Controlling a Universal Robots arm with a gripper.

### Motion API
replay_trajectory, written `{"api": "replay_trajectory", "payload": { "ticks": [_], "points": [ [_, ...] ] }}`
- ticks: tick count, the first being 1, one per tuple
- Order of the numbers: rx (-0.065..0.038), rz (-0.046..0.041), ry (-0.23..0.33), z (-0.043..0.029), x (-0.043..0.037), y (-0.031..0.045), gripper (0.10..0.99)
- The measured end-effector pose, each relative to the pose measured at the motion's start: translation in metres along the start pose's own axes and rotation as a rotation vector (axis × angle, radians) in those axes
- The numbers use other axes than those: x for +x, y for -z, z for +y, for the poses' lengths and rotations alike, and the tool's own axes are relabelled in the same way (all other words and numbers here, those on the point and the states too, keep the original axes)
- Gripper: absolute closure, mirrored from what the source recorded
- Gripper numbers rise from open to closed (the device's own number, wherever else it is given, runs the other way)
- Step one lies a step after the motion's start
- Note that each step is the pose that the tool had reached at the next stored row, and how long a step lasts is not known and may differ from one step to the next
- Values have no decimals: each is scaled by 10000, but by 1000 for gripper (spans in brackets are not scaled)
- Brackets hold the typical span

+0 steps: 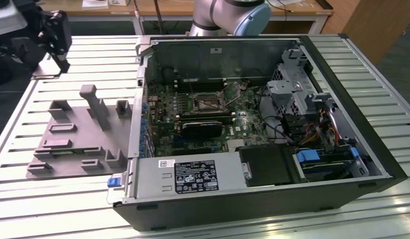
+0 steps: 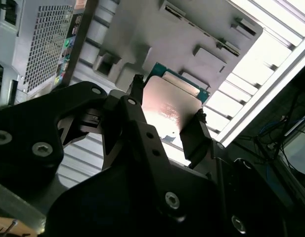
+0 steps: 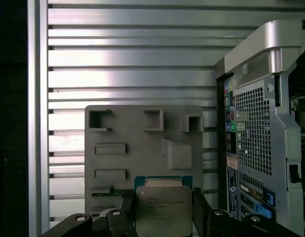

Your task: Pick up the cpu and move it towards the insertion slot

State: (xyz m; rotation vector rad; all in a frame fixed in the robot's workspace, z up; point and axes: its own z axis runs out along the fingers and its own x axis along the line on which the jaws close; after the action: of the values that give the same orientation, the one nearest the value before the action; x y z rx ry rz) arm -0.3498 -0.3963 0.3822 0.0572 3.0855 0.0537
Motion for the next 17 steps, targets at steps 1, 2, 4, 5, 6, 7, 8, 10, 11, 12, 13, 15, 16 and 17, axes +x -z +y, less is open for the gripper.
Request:
{"api": "replay_trajectory", "payload": {
  "ticks": [1,2,4,5,6,7,8,10,11,12,13,15,16,17],
  "points": [
    [0,1,0,2,-45,-2,541],
    [0,0,0,3,-90,-5,541],
    [0,1,1,6,-181,-10,541],
    [1,0,1,8,-226,-12,541],
    [0,0,1,9,-269,-15,541],
    [-1,0,-1,11,-318,-18,541],
    [0,1,0,13,-363,-20,541],
    [0,1,2,16,-453,-25,541],
    [0,0,1,18,-498,-28,541],
    [0,1,-1,20,-542,-30,541],
    [0,1,-1,21,-587,-32,541],
    [0,1,1,24,-681,-38,541],
    [0,0,1,26,-726,-41,541],
    [1,1,0,28,-771,-43,541]
  ]
}}
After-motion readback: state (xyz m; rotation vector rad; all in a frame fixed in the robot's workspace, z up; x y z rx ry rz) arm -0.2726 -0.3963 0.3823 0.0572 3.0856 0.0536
